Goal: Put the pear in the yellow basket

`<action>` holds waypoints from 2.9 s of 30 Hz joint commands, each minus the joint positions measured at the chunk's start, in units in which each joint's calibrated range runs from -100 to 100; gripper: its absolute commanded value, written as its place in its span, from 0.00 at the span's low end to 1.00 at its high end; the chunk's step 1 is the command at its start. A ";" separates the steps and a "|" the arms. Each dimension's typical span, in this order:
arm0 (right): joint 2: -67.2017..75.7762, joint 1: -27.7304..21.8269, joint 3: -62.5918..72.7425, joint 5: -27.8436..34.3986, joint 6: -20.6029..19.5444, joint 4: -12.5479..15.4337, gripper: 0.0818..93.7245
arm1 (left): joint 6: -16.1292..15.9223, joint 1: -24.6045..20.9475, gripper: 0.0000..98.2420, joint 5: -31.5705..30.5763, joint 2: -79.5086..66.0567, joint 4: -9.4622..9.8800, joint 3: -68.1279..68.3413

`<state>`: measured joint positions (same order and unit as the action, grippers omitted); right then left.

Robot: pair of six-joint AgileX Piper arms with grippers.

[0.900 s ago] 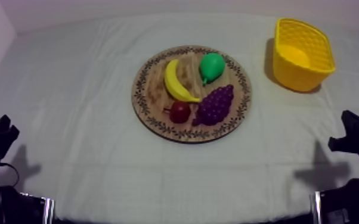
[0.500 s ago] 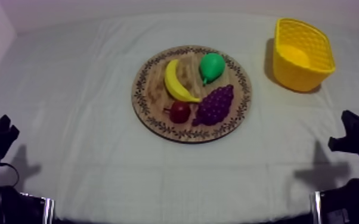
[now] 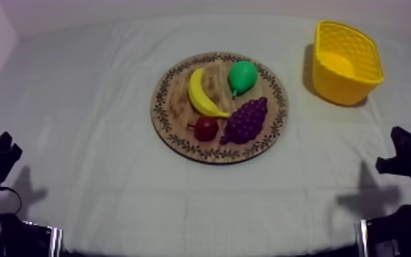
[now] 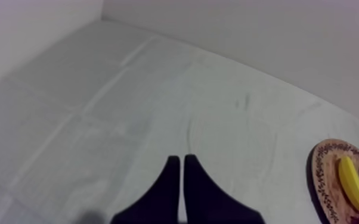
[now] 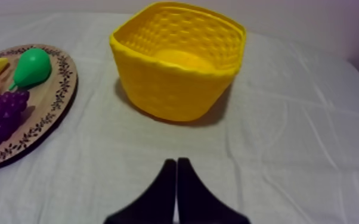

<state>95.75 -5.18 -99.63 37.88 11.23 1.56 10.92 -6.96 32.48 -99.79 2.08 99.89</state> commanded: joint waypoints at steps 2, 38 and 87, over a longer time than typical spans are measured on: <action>0.01 0.09 -0.03 0.04 -0.55 -0.02 0.01 | 0.00 -0.03 0.00 0.02 -0.04 0.00 0.00; -44.27 15.97 57.36 19.78 -13.41 -12.31 0.02 | -0.05 -0.03 0.00 0.02 -0.04 0.00 0.00; -96.73 32.16 71.86 15.64 -26.92 -15.29 0.02 | -0.05 -0.03 0.00 0.02 -0.04 0.00 0.00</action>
<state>-0.86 26.97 -27.56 53.47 -15.61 -13.63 10.87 -6.96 32.48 -99.79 2.08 99.89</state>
